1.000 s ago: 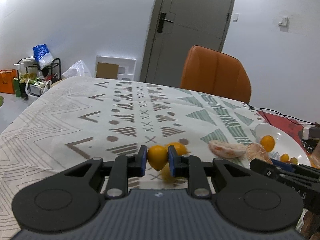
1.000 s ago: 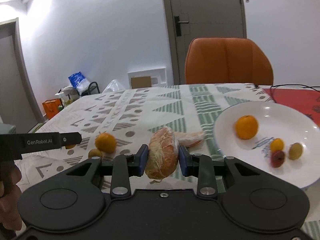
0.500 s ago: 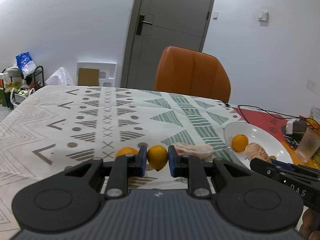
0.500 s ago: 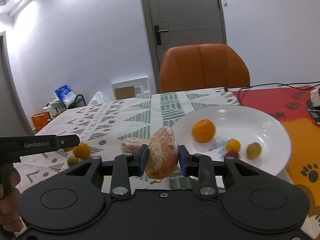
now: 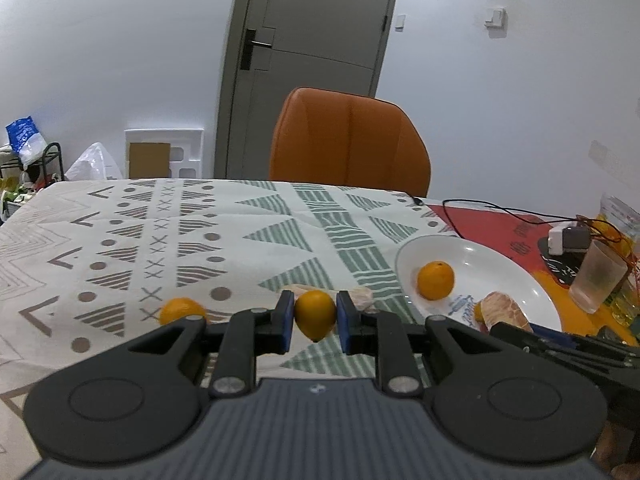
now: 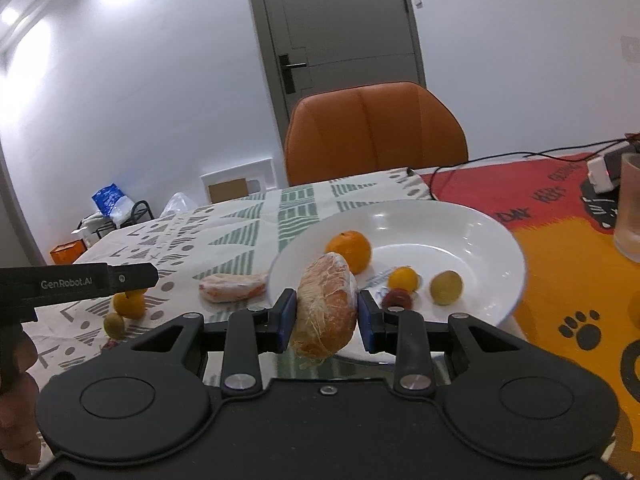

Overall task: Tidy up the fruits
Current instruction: 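Carry the wrapped citrus with the right tool while the left tool carries the kumquat to the bowl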

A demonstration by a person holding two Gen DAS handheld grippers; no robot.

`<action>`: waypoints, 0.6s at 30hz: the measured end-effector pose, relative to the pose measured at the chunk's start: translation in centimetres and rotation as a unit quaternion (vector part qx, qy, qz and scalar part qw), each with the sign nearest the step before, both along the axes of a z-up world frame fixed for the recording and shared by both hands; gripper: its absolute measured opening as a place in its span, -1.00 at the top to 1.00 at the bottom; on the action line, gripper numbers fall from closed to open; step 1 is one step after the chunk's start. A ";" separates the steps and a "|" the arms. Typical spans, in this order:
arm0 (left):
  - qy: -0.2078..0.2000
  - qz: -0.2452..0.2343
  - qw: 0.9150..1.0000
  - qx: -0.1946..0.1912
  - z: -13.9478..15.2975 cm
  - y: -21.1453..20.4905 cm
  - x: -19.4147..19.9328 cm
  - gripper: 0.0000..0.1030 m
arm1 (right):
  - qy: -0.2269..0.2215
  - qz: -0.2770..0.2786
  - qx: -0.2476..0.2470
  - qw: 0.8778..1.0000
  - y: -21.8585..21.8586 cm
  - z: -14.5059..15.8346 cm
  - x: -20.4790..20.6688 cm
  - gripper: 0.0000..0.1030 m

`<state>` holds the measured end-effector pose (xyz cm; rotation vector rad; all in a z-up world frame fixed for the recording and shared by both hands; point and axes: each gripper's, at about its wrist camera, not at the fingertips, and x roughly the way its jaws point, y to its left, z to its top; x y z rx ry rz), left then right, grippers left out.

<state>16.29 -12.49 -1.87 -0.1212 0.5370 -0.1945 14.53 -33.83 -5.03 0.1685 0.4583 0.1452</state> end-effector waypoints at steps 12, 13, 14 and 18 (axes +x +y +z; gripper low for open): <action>0.001 -0.030 1.000 0.007 -0.2 -3.2 0.9 0.59 | 0.002 -0.035 0.011 0.999 -3.5 -0.4 0.2 0.40; 0.001 -0.033 0.999 0.005 -0.2 -3.5 0.9 0.59 | 0.002 -0.038 0.011 0.999 -3.8 -0.5 0.2 0.40; 0.001 -0.037 0.999 0.004 -0.2 -3.9 1.0 0.59 | 0.003 -0.042 0.011 0.999 -4.1 -0.5 0.2 0.40; 0.000 -0.057 0.998 0.003 -0.3 -5.6 0.9 0.59 | 0.004 -0.057 0.003 0.998 -4.9 -0.6 0.4 0.40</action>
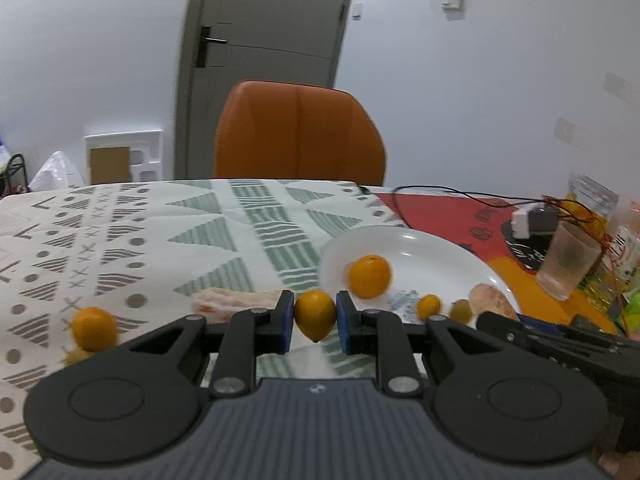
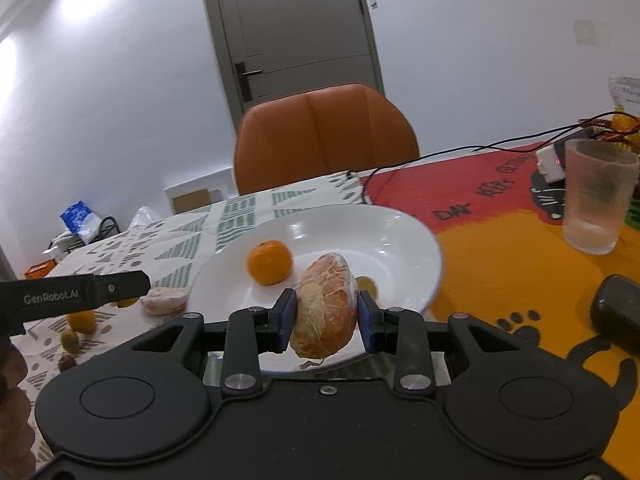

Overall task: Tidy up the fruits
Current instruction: 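Carry the wrapped citrus with the right tool while the left tool carries the kumquat to the bowl, then open the right tool over the bowl while the left tool releases the kumquat into it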

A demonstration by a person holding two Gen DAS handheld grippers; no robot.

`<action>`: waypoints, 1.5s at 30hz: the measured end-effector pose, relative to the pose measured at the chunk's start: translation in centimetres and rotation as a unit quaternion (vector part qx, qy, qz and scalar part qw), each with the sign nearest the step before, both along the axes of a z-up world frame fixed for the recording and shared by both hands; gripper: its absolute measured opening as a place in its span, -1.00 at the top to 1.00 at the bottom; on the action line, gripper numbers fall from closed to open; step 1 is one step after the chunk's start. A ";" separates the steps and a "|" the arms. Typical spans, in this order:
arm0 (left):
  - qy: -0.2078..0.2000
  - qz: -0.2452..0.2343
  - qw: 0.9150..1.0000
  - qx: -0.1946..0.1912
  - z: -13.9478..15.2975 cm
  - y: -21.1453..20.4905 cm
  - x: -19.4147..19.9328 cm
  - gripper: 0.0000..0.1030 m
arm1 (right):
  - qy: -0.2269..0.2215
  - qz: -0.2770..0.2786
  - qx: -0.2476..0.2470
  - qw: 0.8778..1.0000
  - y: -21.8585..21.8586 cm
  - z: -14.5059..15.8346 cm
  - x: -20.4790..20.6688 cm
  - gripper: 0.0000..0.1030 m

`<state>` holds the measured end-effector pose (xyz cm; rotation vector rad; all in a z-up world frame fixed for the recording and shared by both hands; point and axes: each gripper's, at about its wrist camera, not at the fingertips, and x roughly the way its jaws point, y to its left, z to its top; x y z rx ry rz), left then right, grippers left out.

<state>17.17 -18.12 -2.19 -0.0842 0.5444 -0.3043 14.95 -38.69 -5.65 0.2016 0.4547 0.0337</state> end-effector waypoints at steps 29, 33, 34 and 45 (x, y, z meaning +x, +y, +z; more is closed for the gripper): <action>-0.002 -0.038 0.999 0.009 0.4 -3.4 0.7 0.42 | -0.002 -0.011 0.023 1.000 -1.9 0.3 -0.7 0.25; -0.004 -0.015 1.000 0.013 0.4 -2.2 0.6 0.04 | -0.002 -0.005 0.023 1.000 -1.5 0.2 -0.7 0.23; -0.006 -0.007 1.000 0.016 0.5 -1.9 0.6 -0.05 | -0.001 -0.003 0.024 1.000 -1.4 0.1 -0.6 0.21; -0.014 0.041 0.999 0.015 0.8 2.0 -0.2 -0.47 | -0.008 0.022 0.028 0.999 0.8 0.3 -0.5 -0.14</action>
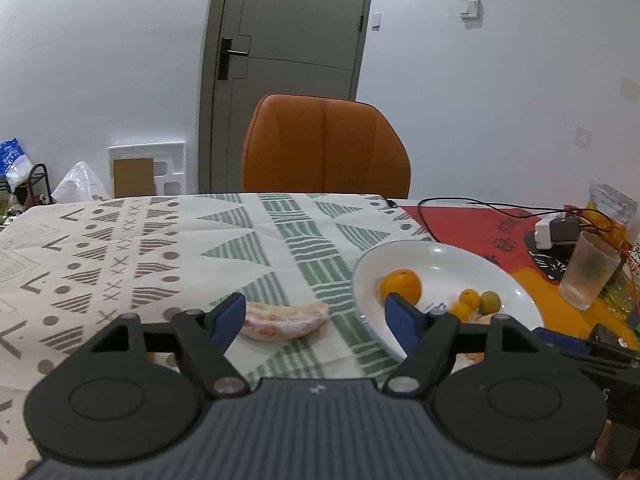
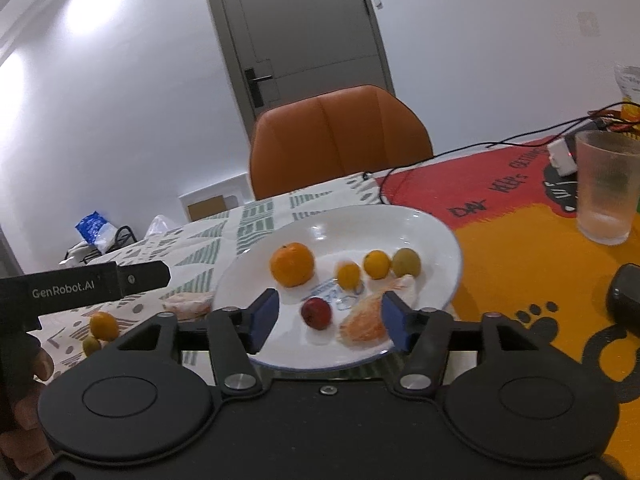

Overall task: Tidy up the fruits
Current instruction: 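Open the right tool over the bowl while the left tool releases the kumquat into it, then move both open tools back from the bowl to the remaining fruit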

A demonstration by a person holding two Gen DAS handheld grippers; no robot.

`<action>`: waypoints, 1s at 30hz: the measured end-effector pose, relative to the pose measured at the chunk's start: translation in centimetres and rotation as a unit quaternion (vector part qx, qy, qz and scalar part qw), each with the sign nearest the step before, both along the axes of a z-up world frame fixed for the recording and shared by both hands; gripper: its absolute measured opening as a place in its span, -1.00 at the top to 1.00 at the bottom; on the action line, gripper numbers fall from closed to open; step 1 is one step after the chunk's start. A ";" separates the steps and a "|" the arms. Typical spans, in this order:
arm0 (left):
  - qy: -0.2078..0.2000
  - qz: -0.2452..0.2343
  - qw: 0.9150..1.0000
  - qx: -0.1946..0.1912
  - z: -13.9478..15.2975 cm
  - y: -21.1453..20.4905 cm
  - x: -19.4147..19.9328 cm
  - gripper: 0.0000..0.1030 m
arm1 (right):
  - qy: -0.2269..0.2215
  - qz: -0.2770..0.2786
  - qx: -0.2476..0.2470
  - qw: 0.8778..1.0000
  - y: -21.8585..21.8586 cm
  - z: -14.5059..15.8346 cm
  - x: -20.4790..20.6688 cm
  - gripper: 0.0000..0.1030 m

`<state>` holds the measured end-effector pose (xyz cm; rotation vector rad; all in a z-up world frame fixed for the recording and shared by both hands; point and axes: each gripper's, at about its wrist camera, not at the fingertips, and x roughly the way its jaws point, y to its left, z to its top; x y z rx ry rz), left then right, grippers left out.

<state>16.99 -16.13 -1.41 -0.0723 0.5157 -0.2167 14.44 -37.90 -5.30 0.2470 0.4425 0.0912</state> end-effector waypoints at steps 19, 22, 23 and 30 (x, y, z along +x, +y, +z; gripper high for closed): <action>0.003 0.055 0.998 0.006 -0.5 5.7 -2.1 -0.62 | -0.011 0.041 0.009 0.999 4.0 -0.1 0.0 -0.50; 0.007 0.064 0.998 0.007 -0.8 6.7 -2.5 -0.63 | -0.015 0.048 0.010 0.999 4.8 0.0 0.0 -0.57; 0.008 0.066 0.998 0.007 -0.9 7.0 -2.6 -0.63 | -0.015 0.052 0.009 0.998 5.1 0.0 0.0 -0.60; 0.020 0.070 0.997 0.011 -2.2 8.1 -3.5 -0.63 | -0.013 0.071 0.002 0.997 6.9 0.2 0.1 -0.67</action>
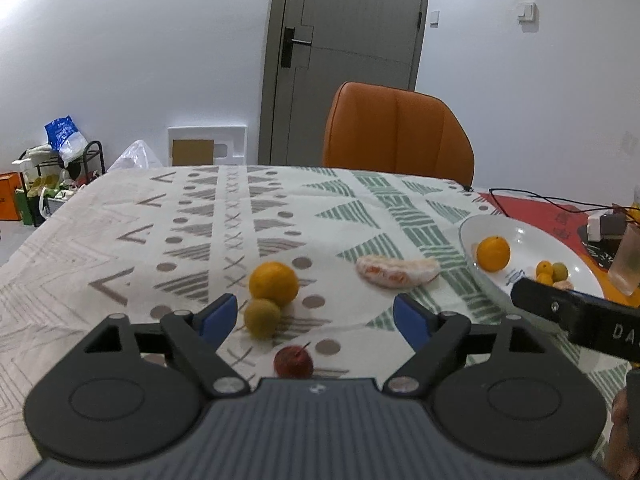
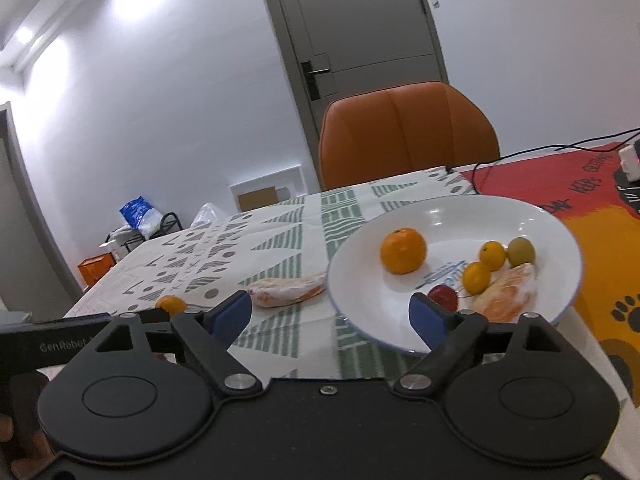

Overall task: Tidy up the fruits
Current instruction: 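Move both open tools back from the bowl to the remaining fruit, then grasp a red plum with the right tool while the left tool grasps a greenish-yellow fruit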

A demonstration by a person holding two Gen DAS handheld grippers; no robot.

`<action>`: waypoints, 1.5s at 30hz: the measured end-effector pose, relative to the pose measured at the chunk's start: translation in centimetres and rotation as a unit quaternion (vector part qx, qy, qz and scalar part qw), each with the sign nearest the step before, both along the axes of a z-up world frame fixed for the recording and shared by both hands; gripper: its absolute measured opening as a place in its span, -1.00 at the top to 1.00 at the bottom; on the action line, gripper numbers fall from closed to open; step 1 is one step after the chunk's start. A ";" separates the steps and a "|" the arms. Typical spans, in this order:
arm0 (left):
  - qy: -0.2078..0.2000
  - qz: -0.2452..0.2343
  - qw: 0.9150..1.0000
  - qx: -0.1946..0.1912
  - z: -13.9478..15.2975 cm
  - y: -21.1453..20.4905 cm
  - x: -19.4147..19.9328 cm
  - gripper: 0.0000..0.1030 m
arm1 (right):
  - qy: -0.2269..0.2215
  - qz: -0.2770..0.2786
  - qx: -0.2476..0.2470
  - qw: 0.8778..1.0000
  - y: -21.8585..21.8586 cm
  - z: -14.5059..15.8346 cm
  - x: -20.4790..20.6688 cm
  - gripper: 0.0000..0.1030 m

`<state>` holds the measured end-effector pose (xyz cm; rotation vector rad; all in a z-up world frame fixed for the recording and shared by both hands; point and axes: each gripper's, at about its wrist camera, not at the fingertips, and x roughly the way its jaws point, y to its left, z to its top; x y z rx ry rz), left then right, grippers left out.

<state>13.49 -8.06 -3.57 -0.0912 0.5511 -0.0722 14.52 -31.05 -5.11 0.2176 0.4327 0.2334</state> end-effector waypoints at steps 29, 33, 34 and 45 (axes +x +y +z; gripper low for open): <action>0.007 0.051 0.998 -0.030 -0.8 6.6 -1.1 -0.62 | 0.035 0.107 -0.023 0.993 7.7 -0.8 0.9 -0.32; 0.011 0.054 0.998 -0.025 -0.9 7.3 -1.1 -0.57 | 0.048 0.132 -0.023 0.990 9.0 -1.1 1.2 -0.14; 0.012 0.054 0.998 -0.027 -0.9 7.6 -1.1 -0.57 | 0.051 0.137 -0.024 0.989 9.3 -1.1 1.3 -0.12; 0.027 0.043 0.998 -0.027 -1.2 8.7 -0.9 -0.27 | 0.069 0.182 -0.038 0.980 12.1 -1.5 1.7 0.06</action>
